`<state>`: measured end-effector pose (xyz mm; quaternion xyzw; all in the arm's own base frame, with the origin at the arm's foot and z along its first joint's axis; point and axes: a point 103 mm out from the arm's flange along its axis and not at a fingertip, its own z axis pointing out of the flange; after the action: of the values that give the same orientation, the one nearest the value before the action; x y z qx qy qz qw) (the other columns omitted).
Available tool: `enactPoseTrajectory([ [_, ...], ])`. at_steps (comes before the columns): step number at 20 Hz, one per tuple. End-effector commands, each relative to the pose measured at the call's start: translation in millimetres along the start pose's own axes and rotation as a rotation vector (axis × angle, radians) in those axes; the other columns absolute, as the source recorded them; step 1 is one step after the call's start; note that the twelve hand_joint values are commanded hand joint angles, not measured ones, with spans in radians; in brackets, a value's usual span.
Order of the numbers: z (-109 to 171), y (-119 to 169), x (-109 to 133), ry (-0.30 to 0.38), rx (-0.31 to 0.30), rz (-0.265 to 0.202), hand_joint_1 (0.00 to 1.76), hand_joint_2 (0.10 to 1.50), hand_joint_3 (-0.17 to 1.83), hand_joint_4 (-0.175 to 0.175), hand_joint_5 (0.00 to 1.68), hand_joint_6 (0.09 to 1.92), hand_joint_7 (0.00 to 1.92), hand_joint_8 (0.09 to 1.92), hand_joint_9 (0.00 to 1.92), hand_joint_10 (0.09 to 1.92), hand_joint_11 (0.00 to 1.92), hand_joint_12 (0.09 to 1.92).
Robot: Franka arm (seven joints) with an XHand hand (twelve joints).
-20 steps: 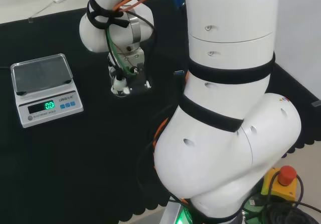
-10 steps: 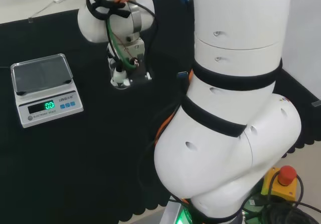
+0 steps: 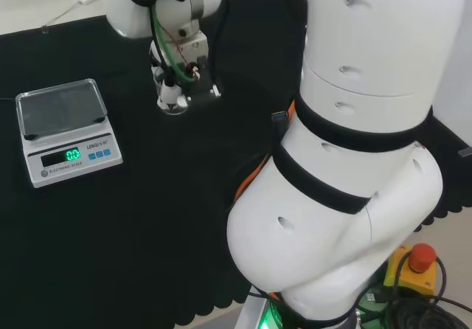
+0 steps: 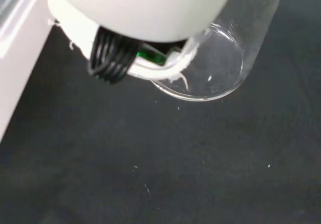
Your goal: Pick up the beaker.
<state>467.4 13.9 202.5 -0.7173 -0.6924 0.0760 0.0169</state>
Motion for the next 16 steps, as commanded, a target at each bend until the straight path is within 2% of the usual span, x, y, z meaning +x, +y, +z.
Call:
enactPoseTrajectory([
  [1, -51, 0, 20, -0.004, -0.006, 0.007, 1.31, 0.47, 0.78, 0.067, 0.85, 1.04, 0.93, 0.82, 1.1, 0.67, 1.06, 1.06],
  [6, -73, 15, 59, -0.002, -0.018, -0.022, 1.32, 0.47, 0.78, 0.066, 0.85, 1.04, 0.93, 0.82, 1.1, 0.67, 1.06, 1.06],
  [16, -81, 42, 142, -0.013, -0.013, -0.113, 1.33, 0.47, 0.79, 0.063, 0.86, 1.04, 0.94, 0.83, 1.1, 0.68, 1.07, 1.05],
])
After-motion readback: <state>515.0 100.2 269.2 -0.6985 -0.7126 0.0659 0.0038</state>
